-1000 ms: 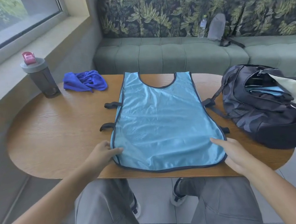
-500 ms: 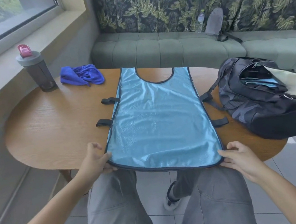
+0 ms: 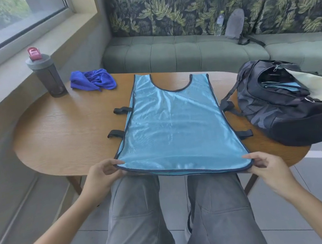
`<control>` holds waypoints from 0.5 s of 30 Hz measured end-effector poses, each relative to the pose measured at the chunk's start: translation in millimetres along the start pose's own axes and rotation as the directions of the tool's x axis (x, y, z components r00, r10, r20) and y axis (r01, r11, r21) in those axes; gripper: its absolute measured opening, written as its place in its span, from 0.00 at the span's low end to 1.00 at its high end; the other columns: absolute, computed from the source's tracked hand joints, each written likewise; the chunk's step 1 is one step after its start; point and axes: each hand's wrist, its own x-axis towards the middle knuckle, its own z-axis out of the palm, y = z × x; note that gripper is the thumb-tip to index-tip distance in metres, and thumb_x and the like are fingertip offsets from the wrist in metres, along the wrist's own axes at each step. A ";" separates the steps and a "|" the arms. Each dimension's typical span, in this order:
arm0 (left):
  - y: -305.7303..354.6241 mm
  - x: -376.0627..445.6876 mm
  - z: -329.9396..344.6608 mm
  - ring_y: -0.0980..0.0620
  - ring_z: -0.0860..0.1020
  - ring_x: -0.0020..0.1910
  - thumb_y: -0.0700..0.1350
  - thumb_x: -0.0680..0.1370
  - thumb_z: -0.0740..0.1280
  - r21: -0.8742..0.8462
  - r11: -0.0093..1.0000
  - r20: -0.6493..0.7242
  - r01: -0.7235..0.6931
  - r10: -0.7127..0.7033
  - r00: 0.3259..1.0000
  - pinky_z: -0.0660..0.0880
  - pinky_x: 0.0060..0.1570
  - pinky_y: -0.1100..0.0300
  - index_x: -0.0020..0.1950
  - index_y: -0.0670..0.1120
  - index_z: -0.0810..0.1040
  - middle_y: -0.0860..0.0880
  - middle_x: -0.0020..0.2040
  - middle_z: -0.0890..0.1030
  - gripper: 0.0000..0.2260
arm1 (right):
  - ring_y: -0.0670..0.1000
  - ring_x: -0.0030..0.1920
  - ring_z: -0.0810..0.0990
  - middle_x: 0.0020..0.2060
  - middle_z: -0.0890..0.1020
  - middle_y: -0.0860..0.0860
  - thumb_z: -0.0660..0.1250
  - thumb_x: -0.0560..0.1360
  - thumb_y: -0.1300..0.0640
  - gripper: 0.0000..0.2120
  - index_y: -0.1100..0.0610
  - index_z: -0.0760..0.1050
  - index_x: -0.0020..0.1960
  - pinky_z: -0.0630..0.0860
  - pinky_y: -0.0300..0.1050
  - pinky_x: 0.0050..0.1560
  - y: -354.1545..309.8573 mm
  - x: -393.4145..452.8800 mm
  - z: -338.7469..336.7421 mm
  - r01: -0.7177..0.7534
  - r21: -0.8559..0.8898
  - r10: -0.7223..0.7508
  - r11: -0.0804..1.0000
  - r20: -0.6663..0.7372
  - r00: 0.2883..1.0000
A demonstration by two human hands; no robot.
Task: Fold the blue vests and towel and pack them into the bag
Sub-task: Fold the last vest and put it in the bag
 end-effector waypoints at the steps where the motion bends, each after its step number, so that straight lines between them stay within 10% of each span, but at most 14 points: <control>1: 0.7 0.0 2.3 0.52 0.85 0.44 0.35 0.74 0.76 0.032 0.999 -0.051 -0.023 0.025 0.998 0.77 0.46 0.70 0.49 0.47 0.85 0.51 0.41 0.87 0.09 | 0.45 0.46 0.84 0.45 0.87 0.47 0.73 0.74 0.69 0.14 0.51 0.84 0.51 0.78 0.35 0.44 1.7 0.4 1.2 0.021 -0.016 -0.022 1.000 -0.036 0.999; 10: -17.3 2.2 7.9 0.50 0.71 0.67 0.43 0.83 0.65 0.503 0.758 -0.098 -0.415 0.528 0.844 0.67 0.66 0.56 0.48 0.44 0.80 0.49 0.62 0.77 0.07 | 0.45 0.63 0.74 0.59 0.78 0.46 0.72 0.76 0.65 0.06 0.58 0.83 0.52 0.71 0.42 0.64 10.4 -8.2 12.6 0.380 -0.415 -0.466 0.826 -0.126 0.876; 15: -9.5 -1.9 15.7 0.53 0.76 0.45 0.44 0.85 0.60 0.403 0.854 -0.160 -0.330 0.421 0.893 0.70 0.45 0.55 0.52 0.48 0.76 0.53 0.46 0.79 0.07 | 0.41 0.51 0.81 0.46 0.84 0.35 0.67 0.80 0.65 0.08 0.54 0.81 0.54 0.70 0.24 0.48 3.3 -16.1 20.7 0.372 -0.245 -0.422 0.895 -0.197 0.885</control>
